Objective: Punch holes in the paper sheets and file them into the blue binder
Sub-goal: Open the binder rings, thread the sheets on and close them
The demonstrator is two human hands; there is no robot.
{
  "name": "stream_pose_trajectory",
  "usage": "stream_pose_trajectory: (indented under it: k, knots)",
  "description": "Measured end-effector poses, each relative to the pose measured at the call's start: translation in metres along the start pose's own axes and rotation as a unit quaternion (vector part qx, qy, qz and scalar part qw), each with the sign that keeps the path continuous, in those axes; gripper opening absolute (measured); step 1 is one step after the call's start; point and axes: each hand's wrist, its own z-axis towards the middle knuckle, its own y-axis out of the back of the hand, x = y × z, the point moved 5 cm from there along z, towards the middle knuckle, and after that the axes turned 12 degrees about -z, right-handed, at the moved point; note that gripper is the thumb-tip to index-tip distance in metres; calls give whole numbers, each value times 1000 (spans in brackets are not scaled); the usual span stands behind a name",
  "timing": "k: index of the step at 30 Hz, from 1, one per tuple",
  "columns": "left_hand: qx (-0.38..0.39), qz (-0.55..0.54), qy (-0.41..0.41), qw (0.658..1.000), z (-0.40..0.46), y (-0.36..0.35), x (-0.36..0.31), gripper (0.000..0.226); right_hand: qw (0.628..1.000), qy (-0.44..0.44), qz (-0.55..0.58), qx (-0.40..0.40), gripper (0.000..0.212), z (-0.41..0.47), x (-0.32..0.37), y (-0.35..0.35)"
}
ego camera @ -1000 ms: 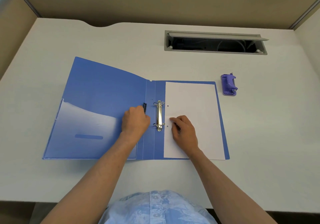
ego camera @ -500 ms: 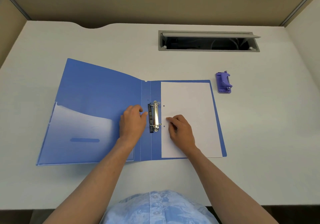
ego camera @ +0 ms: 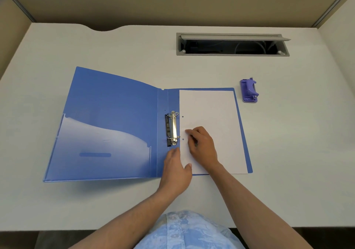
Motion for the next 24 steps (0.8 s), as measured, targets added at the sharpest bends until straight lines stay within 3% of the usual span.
stream_pose_trajectory:
  k: [5, 14, 20, 22, 24]
  knots:
    - [21, -27, 28, 999, -3, -18, -6, 73, 1000, -5, 2, -6, 25, 0, -1, -1]
    - [-75, -163, 78, 981, 13, -14, -11, 59, 999, -20, 35, -22, 23, -2, -4, 1]
    - [-92, -251, 119, 956, 26, -6, -15, 57, 997, -42, 63, -18, 24, -1, -9, 4]
    - [-91, -267, 134, 950, 31, -6, -12, 46, 996, -47, 66, -25, 25, -1, -9, 7]
    - [-108, -245, 116, 956, 34, -5, -9, 12, 996, -48, 73, -33, 27, 0, -9, 9]
